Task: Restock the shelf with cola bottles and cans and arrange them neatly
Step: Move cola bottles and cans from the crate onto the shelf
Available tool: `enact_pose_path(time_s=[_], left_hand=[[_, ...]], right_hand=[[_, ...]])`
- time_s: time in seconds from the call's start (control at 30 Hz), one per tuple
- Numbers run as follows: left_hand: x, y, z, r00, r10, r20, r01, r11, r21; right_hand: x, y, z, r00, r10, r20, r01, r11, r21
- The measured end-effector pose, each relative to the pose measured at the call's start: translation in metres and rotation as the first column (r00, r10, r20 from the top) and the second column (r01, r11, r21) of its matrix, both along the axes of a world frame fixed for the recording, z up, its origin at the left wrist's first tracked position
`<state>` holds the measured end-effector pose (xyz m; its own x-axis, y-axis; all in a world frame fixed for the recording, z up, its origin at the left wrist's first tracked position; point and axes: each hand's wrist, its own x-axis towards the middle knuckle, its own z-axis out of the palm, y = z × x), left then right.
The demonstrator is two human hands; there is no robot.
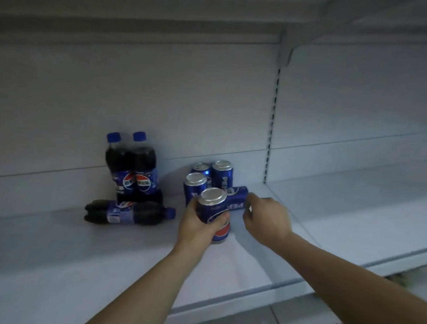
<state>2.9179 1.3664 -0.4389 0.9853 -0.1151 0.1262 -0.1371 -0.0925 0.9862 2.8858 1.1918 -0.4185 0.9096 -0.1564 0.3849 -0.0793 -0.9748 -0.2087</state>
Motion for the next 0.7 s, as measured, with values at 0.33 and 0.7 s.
enact_pose_path(time_s=[0.33, 0.7], left_hand=[[0.015, -0.059, -0.006, 0.990, -0.018, 0.143, 0.007, 0.997, 0.082], [-0.081, 0.151, 0.040, 0.966, 0.226, 0.130, -0.208, 0.969, -0.133]], right_hand=[[-0.028, -0.058, -0.020, 0.999, -0.030, -0.037, 0.029, 0.999, -0.030], [-0.024, 0.130, 0.029, 0.842, 0.539, -0.022, -0.534, 0.827, -0.174]])
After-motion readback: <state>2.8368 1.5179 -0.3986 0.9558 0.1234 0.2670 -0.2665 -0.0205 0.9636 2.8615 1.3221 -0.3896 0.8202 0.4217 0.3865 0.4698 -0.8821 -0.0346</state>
